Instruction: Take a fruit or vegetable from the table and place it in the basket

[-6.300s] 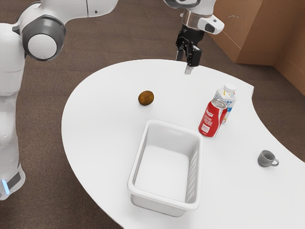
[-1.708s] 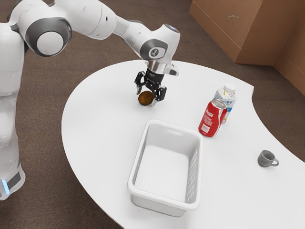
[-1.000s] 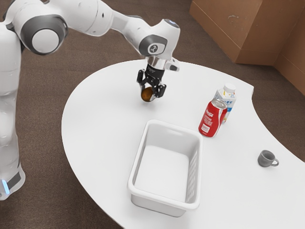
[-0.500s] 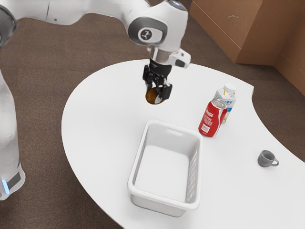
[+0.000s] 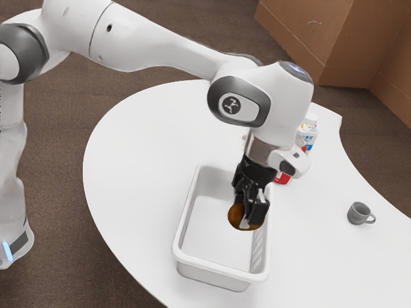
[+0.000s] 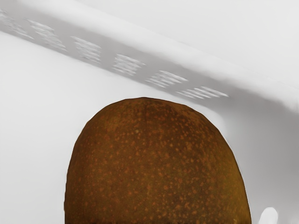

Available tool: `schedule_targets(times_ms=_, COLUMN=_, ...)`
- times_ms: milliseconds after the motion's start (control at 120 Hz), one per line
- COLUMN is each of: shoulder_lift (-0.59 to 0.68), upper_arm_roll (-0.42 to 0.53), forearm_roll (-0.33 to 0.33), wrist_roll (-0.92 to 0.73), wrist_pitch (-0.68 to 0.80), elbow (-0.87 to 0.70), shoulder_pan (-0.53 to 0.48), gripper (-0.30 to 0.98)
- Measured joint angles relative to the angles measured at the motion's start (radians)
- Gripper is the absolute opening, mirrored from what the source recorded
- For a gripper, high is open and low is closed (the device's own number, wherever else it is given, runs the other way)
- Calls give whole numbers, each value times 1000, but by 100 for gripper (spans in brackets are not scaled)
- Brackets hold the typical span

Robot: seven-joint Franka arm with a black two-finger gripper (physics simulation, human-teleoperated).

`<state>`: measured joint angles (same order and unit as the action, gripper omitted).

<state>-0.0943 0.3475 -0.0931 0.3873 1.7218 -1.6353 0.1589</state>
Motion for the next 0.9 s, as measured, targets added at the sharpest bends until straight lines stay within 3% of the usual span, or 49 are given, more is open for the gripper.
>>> schedule_targets(times_ms=467, shoulder_lift=-78, upper_arm_roll=-6, forearm_roll=1, wrist_roll=52, wrist_pitch=35, elbow=43, shoulder_pan=-6, gripper=29)
schedule_targets(times_ms=633, shoulder_lift=-77, upper_arm_roll=-7, forearm_roll=-1, wrist_roll=70, wrist_pitch=41, elbow=43, shoulder_pan=-3, gripper=56)
schedule_targets(times_ms=900, shoulder_lift=-36, upper_arm_roll=-19, forearm_roll=-4, wrist_roll=92, wrist_pitch=1, elbow=34, shoulder_pan=-9, gripper=67)
